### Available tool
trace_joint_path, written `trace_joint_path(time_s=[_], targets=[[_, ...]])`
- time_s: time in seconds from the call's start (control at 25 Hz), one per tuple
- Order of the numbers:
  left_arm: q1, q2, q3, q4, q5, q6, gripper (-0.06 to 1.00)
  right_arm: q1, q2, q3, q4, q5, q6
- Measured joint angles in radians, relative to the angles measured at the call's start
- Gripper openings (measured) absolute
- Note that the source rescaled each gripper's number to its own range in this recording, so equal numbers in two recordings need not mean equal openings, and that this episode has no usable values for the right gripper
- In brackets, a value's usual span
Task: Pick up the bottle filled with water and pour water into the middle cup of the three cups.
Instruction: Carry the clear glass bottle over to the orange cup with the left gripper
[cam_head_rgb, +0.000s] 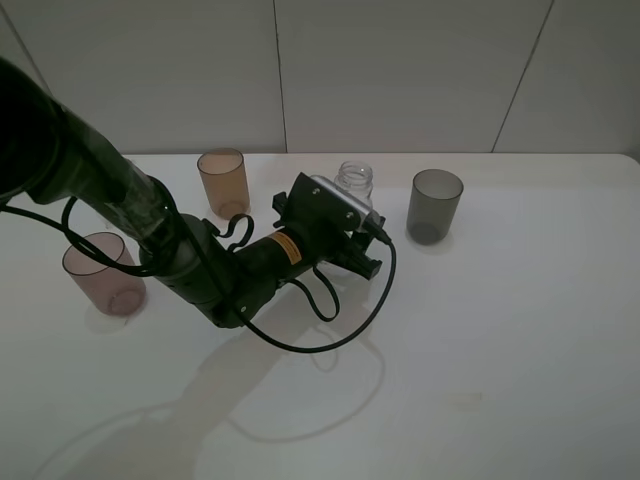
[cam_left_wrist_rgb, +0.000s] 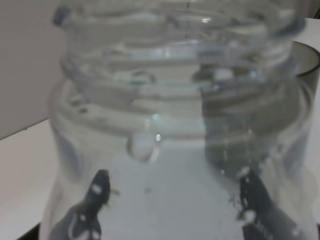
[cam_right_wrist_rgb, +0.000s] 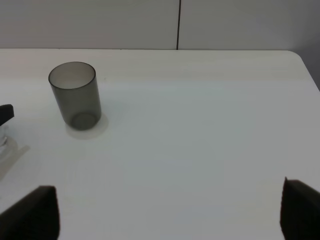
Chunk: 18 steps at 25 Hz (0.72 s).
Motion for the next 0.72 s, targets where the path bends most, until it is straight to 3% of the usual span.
trace_joint_path(time_s=[0.16, 0.72], targets=[[0.0, -0.02, 0.0, 0.003, 0.044, 0.0, 0.02, 0.0, 0.0, 0.0, 0.0, 0.0, 0.0], [0.004, -0.478, -0.003, 0.046, 0.52, -0.002, 0.02, 0.0, 0.0, 0.0, 0.0, 0.0, 0.0]])
